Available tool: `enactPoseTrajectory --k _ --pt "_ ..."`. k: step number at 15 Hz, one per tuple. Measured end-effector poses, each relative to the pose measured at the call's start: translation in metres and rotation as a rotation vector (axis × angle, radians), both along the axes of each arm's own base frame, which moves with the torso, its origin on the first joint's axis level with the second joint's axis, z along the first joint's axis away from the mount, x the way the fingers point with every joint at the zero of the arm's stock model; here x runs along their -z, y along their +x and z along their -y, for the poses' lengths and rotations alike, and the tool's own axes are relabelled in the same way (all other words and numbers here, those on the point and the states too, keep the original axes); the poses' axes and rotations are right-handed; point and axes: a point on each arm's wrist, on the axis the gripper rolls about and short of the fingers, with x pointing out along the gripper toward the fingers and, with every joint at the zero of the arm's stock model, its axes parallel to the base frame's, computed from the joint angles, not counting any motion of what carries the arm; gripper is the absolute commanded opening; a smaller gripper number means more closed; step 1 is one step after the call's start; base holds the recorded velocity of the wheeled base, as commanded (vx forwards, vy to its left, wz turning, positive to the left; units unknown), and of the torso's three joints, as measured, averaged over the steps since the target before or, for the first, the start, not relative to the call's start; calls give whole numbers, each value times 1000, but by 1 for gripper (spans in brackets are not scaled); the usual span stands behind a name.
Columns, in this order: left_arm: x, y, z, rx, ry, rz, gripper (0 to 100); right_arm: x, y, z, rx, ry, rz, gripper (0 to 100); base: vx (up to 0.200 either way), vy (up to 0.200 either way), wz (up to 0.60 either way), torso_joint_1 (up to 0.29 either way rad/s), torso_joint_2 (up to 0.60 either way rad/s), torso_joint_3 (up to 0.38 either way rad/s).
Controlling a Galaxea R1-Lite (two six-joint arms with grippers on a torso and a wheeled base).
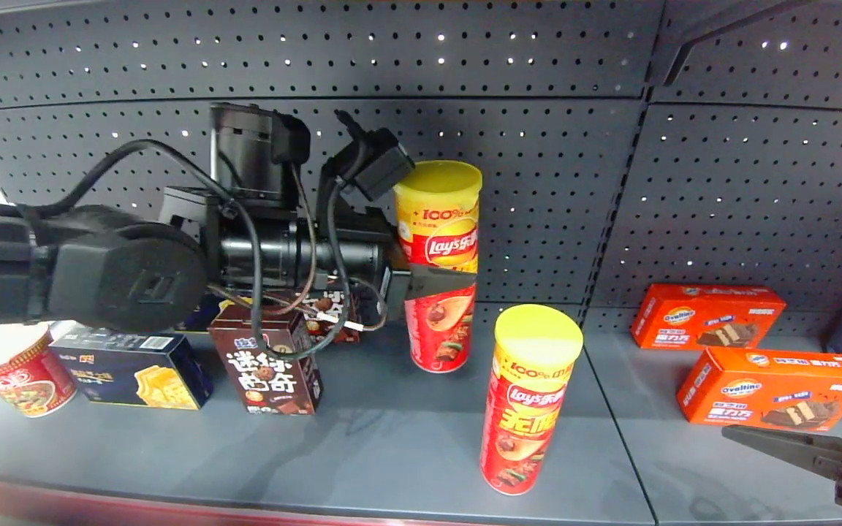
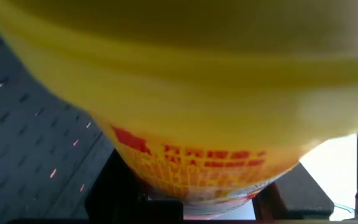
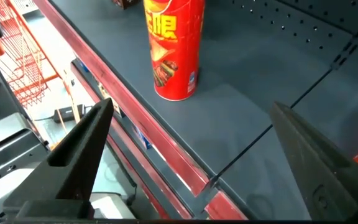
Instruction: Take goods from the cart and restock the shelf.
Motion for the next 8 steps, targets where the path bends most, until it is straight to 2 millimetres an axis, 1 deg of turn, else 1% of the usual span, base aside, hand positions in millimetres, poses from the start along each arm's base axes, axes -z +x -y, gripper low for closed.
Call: enactPoseTrajectory --k 4,8 --pt "19 33 16 2 9 -14 0 -3 1 0 1 5 9 100 0 0 0 0 0 0" --pt "39 54 28 6 26 -23 0 -4 2 -1 2 5 9 100 0 0 0 0 0 0"
